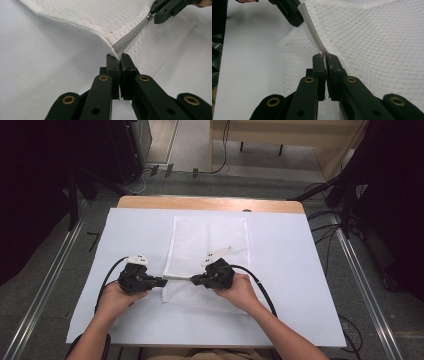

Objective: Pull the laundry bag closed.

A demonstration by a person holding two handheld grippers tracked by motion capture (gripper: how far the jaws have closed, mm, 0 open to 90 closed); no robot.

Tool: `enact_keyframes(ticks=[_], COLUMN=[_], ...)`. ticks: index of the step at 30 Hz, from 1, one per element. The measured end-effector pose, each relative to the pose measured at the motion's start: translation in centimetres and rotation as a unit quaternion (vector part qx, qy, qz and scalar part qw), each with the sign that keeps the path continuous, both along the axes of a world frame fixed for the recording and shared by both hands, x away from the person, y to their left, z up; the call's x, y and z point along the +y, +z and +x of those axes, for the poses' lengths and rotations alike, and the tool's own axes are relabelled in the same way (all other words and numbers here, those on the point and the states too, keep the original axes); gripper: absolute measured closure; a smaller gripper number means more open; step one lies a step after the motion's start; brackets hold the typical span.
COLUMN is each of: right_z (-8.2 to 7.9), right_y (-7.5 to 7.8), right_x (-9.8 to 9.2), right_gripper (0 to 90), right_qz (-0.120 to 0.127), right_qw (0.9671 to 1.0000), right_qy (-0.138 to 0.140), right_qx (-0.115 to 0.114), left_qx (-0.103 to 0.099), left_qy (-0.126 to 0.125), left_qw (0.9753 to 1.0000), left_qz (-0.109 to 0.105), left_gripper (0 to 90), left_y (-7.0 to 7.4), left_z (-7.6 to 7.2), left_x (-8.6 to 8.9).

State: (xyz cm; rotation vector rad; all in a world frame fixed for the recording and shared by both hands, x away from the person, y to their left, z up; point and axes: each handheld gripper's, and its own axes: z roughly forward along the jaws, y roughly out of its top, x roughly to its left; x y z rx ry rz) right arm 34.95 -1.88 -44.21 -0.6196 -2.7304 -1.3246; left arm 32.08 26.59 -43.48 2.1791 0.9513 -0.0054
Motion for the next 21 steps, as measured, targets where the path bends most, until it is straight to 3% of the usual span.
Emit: enact_keyframes(ticks=[21], right_z=[0.1], right_y=[-0.5], right_x=[-1.8], right_gripper=[88.2], right_qz=[0.007], right_qw=[0.9999], right_qy=[-0.012], right_qx=[0.007], left_qx=[0.004], left_qy=[-0.003], left_qw=[1.0], left_qz=[0.002], left_gripper=[88.2], left_y=[0.0], left_z=[0.0], left_x=[0.0])
